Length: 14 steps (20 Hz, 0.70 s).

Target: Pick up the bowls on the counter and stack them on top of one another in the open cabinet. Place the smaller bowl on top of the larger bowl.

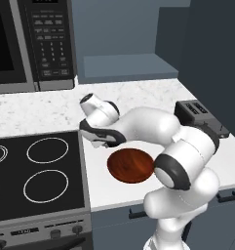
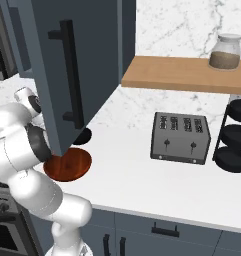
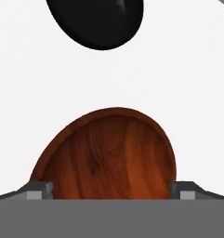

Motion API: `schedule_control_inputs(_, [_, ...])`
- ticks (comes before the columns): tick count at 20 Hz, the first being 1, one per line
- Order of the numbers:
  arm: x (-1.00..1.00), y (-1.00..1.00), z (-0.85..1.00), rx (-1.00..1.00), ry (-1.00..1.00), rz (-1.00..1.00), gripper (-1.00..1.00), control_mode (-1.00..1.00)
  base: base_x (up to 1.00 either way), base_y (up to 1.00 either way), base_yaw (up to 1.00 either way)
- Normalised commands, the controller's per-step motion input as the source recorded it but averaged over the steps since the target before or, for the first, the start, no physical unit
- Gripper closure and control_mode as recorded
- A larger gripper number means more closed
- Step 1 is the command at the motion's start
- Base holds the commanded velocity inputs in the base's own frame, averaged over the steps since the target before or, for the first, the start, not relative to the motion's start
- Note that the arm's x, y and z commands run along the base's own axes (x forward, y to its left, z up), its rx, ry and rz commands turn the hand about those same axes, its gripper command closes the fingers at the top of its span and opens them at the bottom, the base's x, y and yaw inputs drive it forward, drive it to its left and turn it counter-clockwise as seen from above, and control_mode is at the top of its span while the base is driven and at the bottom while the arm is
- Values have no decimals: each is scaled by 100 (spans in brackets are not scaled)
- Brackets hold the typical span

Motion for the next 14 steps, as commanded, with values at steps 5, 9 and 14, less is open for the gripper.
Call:
schedule_control_inputs(5, [43, 0, -25, 0, 0, 0, -100, -100, 0, 0, 0])
schedule_control_inputs(9, [36, 0, -28, 0, 0, 0, -100, -100, 0, 0, 0])
schedule_control_inputs(14, [41, 0, -32, 0, -1, 0, -100, -100, 0, 0, 0])
